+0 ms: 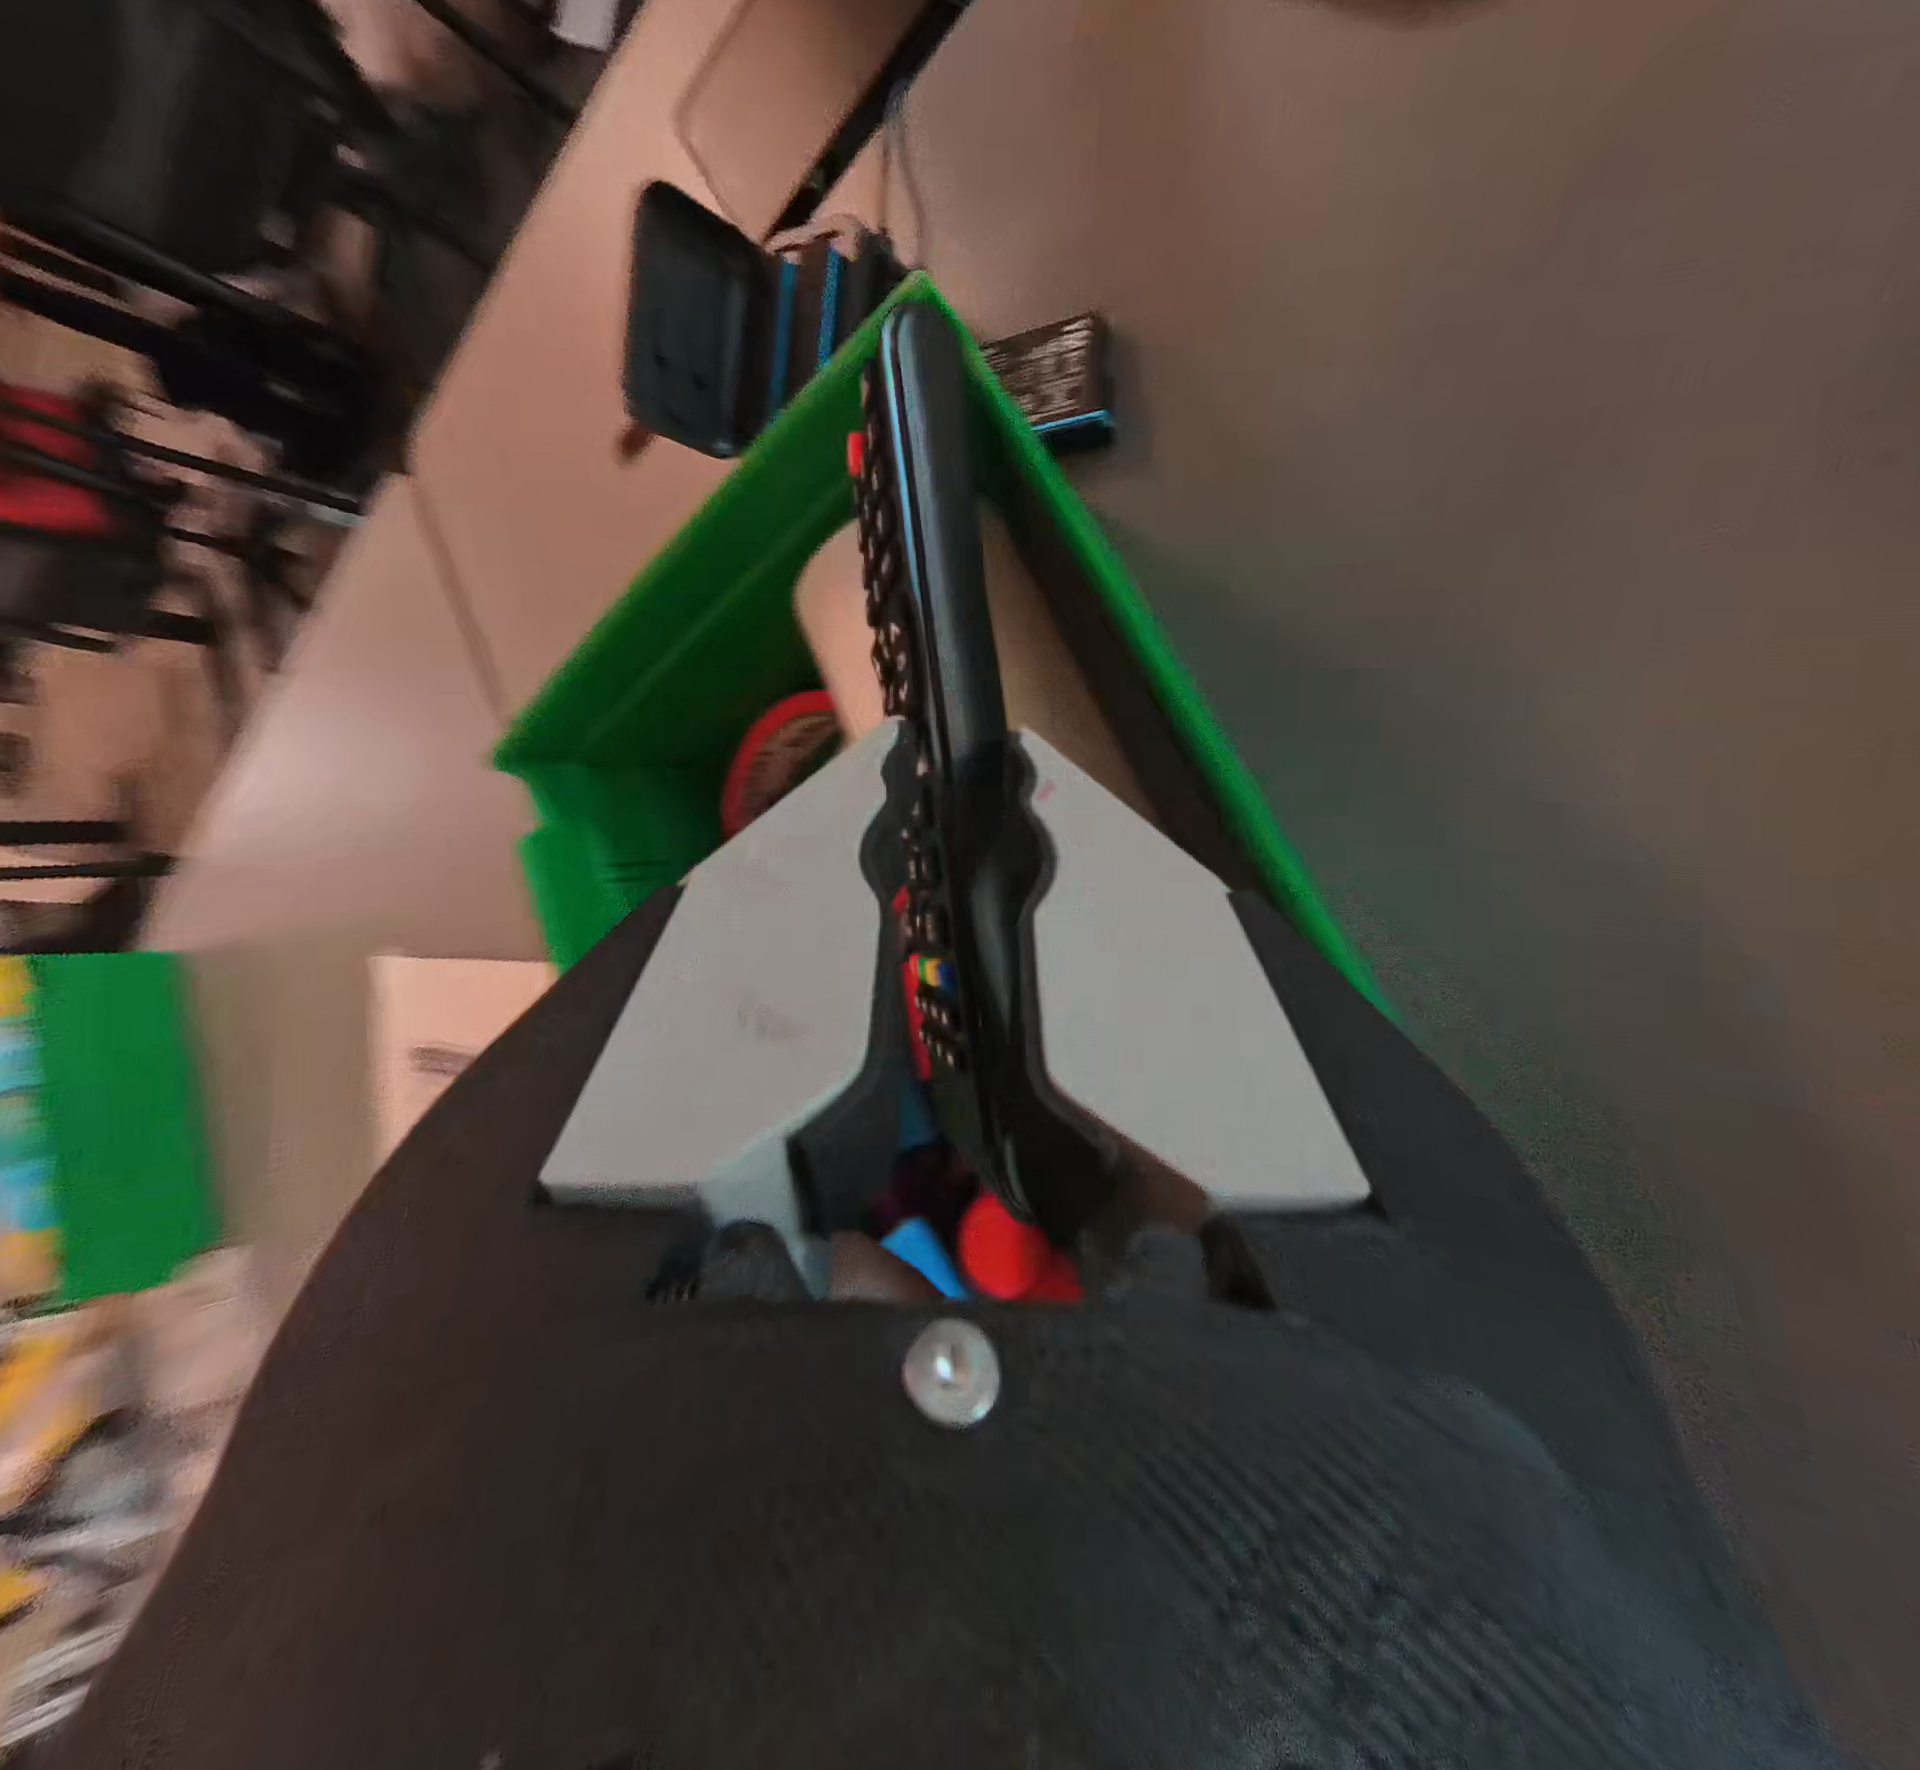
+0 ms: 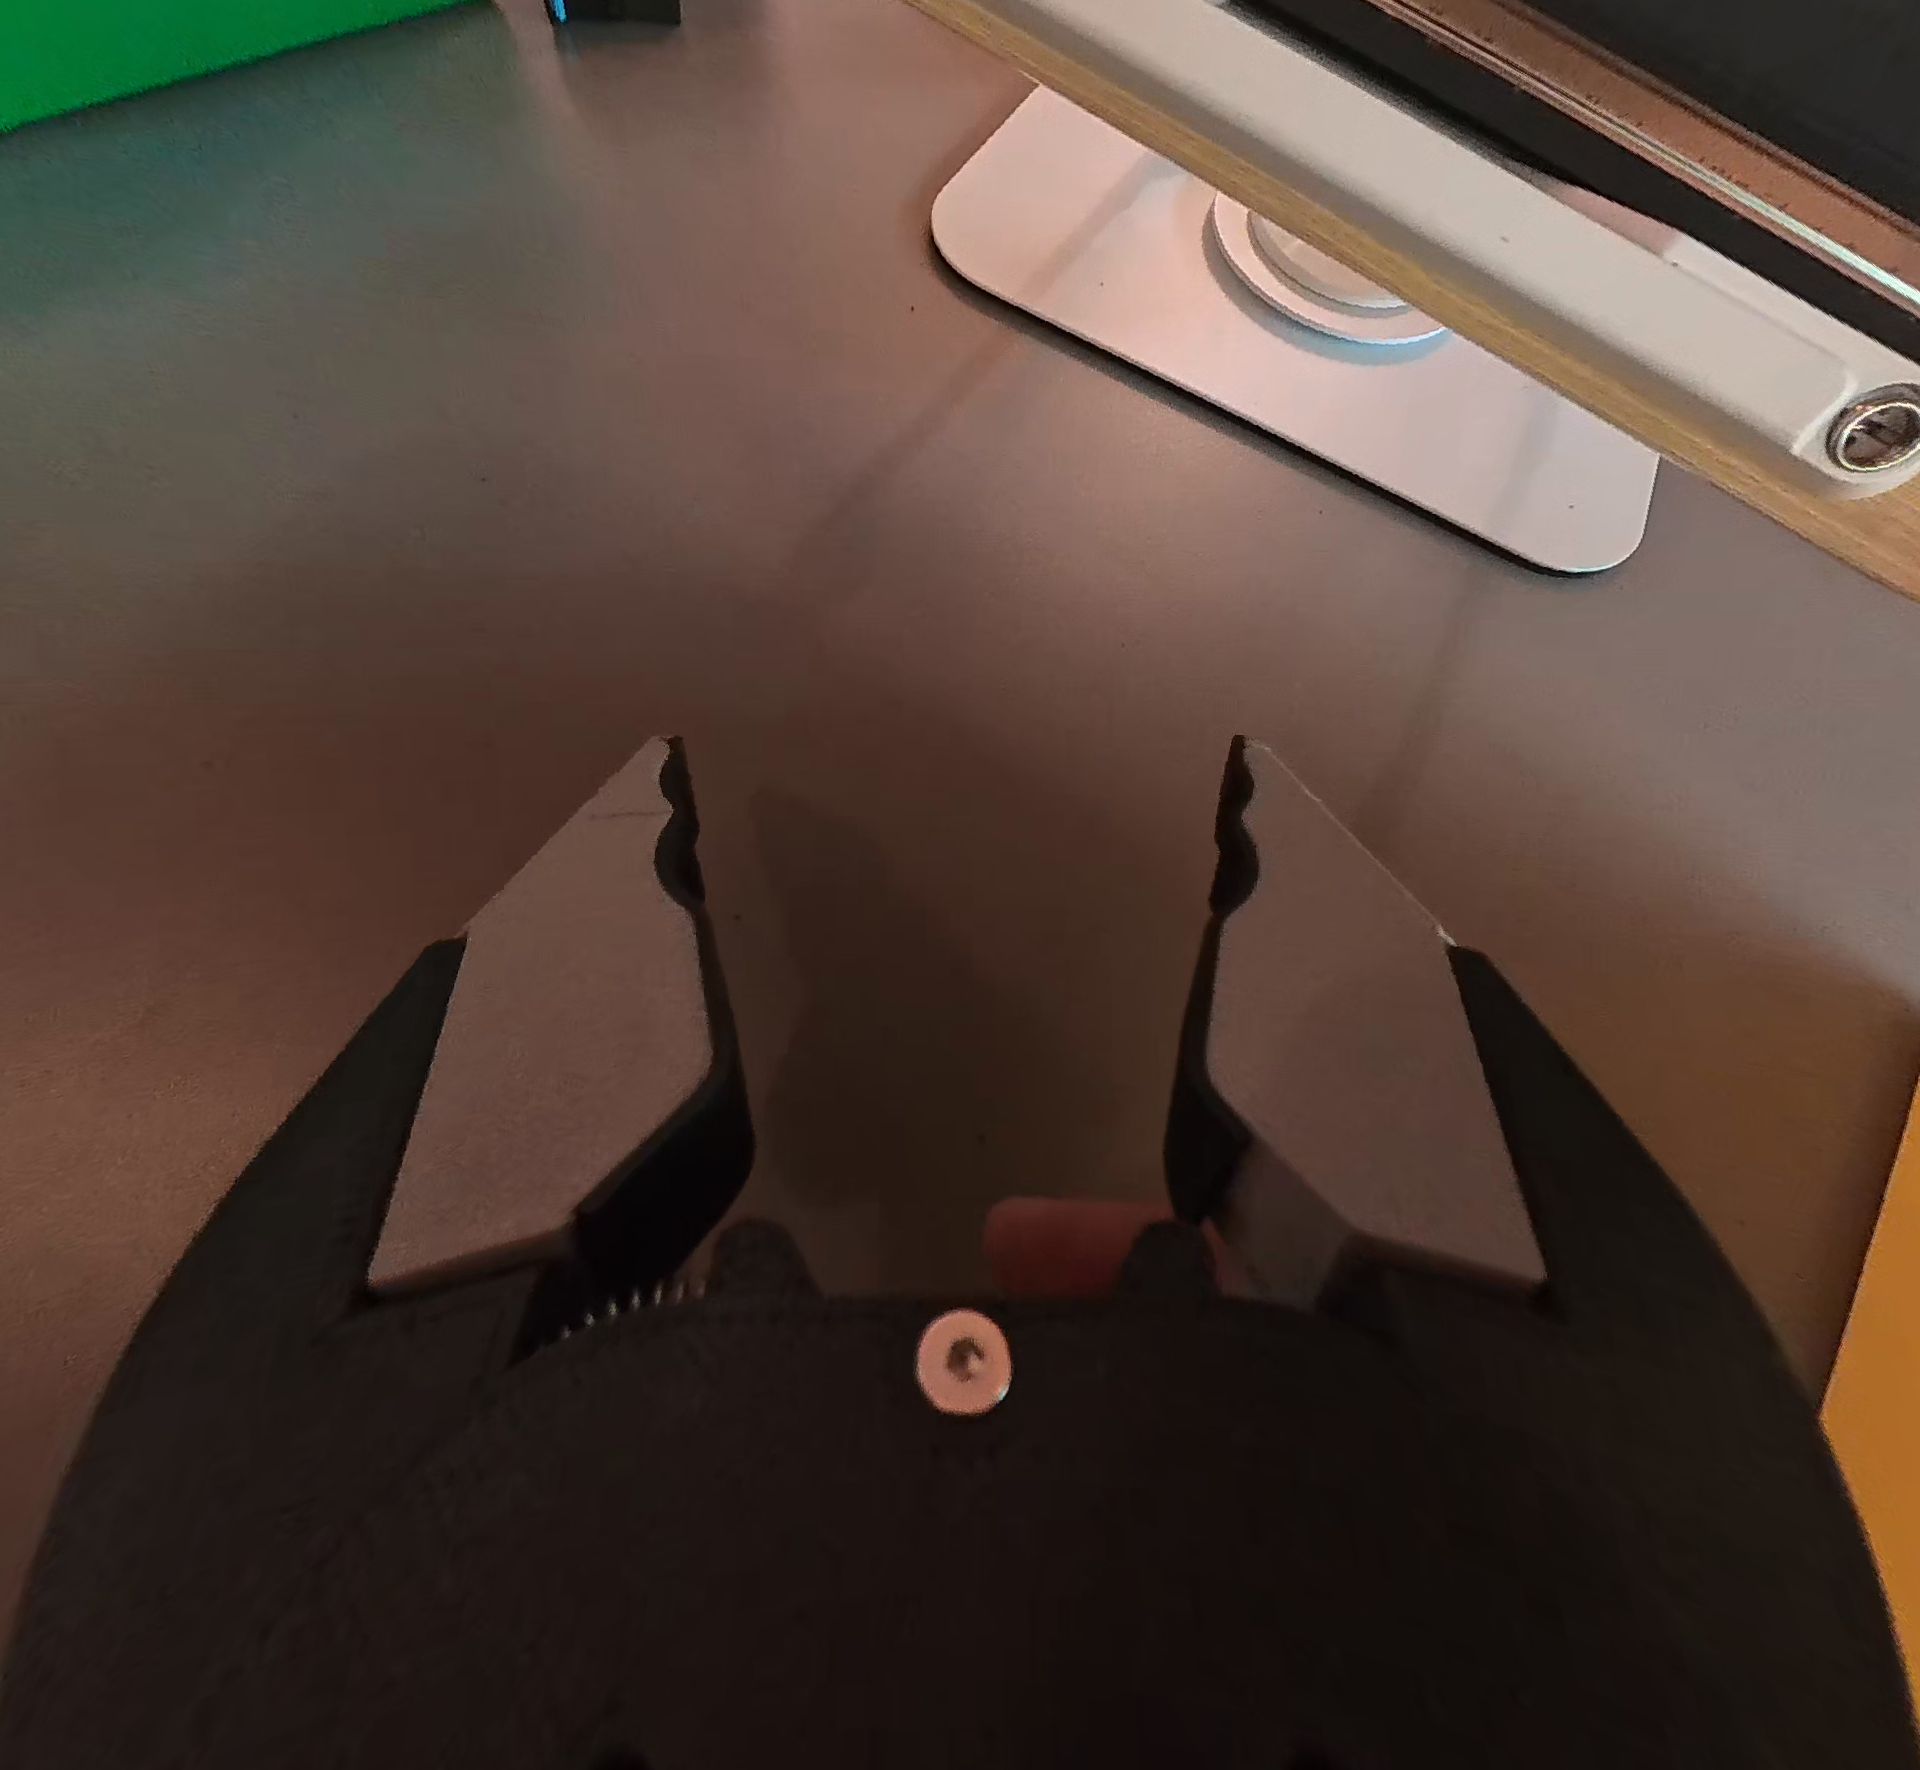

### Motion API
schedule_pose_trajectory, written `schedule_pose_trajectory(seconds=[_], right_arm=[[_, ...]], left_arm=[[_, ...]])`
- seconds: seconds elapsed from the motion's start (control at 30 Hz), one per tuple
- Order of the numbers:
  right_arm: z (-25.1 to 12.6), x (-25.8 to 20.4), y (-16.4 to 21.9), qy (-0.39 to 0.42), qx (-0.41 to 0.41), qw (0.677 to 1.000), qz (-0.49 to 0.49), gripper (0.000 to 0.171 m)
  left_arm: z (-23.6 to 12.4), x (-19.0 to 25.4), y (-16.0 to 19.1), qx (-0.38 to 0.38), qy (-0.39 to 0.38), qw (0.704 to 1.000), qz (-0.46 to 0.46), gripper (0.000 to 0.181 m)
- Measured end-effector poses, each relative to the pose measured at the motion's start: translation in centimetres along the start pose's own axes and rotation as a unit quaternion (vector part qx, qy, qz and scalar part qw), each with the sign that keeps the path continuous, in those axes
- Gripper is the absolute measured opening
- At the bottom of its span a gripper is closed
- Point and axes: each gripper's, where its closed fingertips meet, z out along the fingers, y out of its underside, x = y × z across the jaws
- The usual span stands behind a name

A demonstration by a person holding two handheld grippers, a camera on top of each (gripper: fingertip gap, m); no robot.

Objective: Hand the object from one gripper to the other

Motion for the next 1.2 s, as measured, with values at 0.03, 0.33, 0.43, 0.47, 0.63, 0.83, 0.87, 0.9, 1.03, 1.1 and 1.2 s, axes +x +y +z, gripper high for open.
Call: schedule_pose_trajectory(seconds=[0.03,0.33,0.43,0.47,0.63,0.83,0.87,0.9,1.03,1.1,1.2], right_arm=[[0.0,0.0,0.0,-0.001,-0.001,1.000,0.000,0.098],[0.1,-0.4,0.0,-0.007,0.001,1.000,-0.012,0.096],[-0.9,-2.1,-1.7,-0.070,0.049,0.996,-0.011,0.098],[-1.8,-3.1,-3.0,-0.106,0.086,0.991,-0.005,0.097],[-8.7,-7.1,-8.5,-0.273,0.246,0.929,0.028,0.089],[-15.4,-9.2,-11.5,-0.386,0.357,0.849,0.049,0.089],[-16.1,-9.3,-11.7,-0.401,0.366,0.838,0.055,0.086],[-16.7,-9.4,-11.8,-0.413,0.371,0.830,0.059,0.081],[-17.3,-8.0,-11.9,-0.405,0.386,0.826,0.068,0.031],[-16.7,-7.0,-11.9,-0.378,0.383,0.840,0.069,0.021],[-14.6,-5.3,-11.6,-0.306,0.364,0.877,0.068,0.020]], left_arm=[[-0.2,-0.4,0.2,-0.005,-0.023,0.999,0.029,0.014],[-2.7,-1.5,-0.7,0.034,-0.175,0.963,0.202,0.014],[-4.7,-0.2,-3.3,0.108,-0.158,0.967,0.171,0.013],[-5.6,0.5,-4.3,0.132,-0.143,0.968,0.157,0.013],[-11.7,7.2,-9.4,0.295,0.023,0.953,0.065,0.013],[-19.0,17.8,-13.8,0.431,0.348,0.831,-0.050,0.013],[-19.0,19.0,-14.3,0.433,0.372,0.819,-0.058,0.013],[-18.7,20.2,-14.6,0.432,0.393,0.809,-0.061,0.013],[-16.9,23.3,-15.5,0.425,0.463,0.775,-0.067,0.012],[-15.2,23.6,-16.1,0.417,0.482,0.765,-0.087,0.012],[-12.8,23.6,-17.1,0.424,0.490,0.754,-0.106,0.011]])
